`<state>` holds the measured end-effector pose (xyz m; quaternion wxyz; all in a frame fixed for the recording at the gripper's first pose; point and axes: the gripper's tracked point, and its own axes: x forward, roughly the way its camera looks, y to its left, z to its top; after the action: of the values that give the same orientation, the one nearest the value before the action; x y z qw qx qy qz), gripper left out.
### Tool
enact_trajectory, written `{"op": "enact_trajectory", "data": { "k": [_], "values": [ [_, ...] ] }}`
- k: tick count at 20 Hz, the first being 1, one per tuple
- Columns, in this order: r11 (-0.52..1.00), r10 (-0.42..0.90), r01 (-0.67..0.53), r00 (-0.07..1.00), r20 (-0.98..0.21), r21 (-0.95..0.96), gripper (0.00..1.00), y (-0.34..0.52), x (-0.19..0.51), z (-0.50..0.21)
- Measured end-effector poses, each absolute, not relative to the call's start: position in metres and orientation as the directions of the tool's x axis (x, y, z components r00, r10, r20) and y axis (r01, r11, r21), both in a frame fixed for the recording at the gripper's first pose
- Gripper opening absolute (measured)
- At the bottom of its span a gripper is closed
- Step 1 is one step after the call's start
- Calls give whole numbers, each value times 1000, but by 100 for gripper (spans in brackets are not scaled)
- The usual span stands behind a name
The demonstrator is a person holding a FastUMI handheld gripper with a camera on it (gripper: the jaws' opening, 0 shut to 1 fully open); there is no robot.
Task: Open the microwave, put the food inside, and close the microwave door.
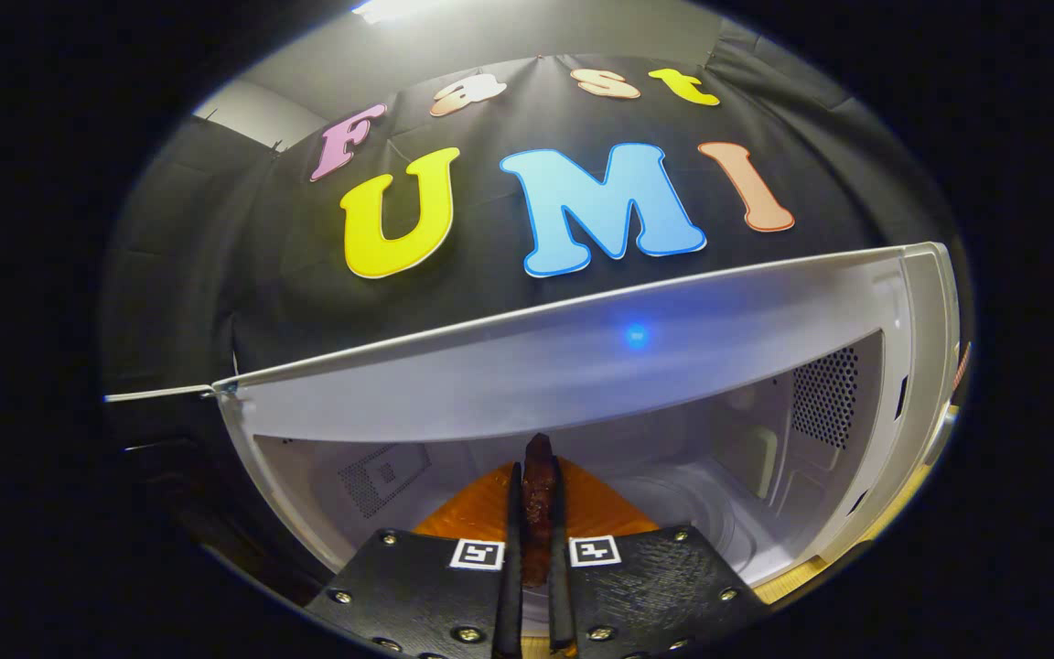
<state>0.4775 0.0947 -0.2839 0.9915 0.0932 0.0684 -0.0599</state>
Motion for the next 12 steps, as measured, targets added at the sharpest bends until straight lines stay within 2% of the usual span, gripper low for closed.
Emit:
{"op": "enact_trajectory", "data": {
  "k": [3, 4, 8, 10, 12],
  "values": [
    [980, -115, 131, 988, -107, 148, 19, 93, 487, -286],
    [977, -151, 165, 982, -113, 133, 22, 85, 489, -292],
    [956, -254, 276, 948, -190, 101, 47, 61, 490, -321],
    [950, -266, 293, 938, -221, 103, 61, 57, 490, -331],
    [941, -279, 319, 920, -274, 113, 69, 48, 489, -344]
  ]
}}
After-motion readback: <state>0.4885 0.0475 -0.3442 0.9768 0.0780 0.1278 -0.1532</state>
